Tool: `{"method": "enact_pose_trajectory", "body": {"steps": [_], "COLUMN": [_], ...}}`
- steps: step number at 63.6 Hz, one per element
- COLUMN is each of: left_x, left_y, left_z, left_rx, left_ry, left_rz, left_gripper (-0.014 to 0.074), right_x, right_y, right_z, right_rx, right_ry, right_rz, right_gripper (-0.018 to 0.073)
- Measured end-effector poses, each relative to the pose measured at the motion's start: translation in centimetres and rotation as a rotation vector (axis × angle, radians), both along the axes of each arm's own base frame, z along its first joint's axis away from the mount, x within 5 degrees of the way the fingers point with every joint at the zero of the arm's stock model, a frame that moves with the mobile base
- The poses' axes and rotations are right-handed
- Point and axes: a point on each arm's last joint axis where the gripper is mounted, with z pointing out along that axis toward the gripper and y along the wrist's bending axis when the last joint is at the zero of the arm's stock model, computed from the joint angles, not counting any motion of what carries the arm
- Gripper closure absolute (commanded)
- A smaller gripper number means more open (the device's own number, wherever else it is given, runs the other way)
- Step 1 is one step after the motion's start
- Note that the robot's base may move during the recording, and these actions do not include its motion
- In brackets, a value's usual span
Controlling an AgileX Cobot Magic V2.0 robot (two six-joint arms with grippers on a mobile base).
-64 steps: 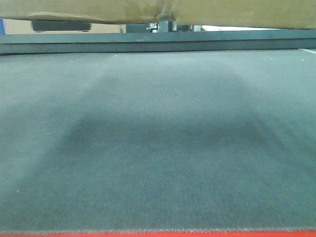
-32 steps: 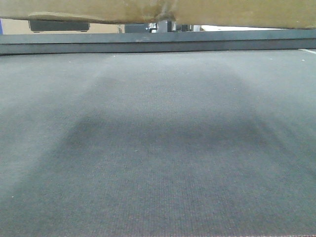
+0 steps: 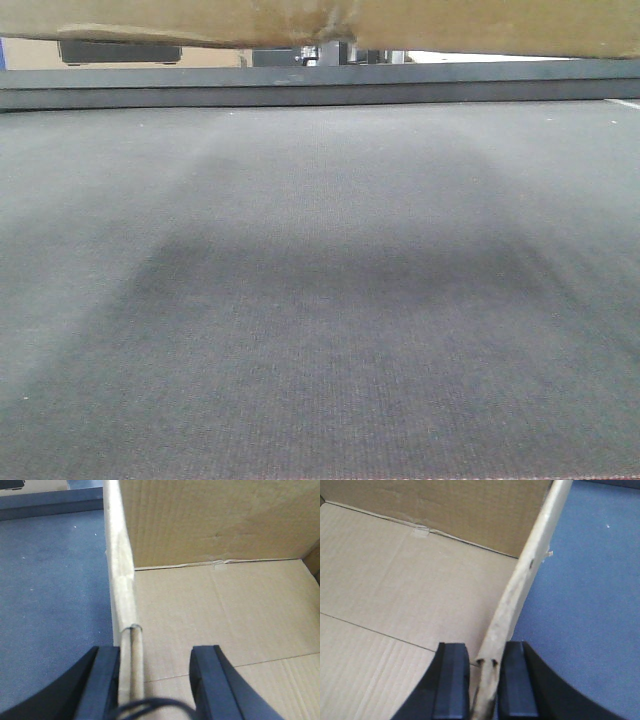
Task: Grab carton from right shelf to conveyor
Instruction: 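Hold the carton above the grey conveyor belt with both grippers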
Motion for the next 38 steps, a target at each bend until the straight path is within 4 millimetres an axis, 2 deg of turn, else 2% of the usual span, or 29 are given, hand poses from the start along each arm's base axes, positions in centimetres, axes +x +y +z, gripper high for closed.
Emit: {"method": "enact_pose_trajectory", "body": {"steps": [38], "left_x": [0.0], "left_y": [0.0], "left_z": [0.0], "left_rx": [0.0], "left_ry": [0.0], "left_rz": [0.0], "left_gripper": [0.0615], "right_x": [0.02], "right_y": [0.02], "right_z": [0.04], "right_rx": [0.002], "right_ry": [-0.005], "right_rz": [0.001], "right_gripper": [0.0629]}}
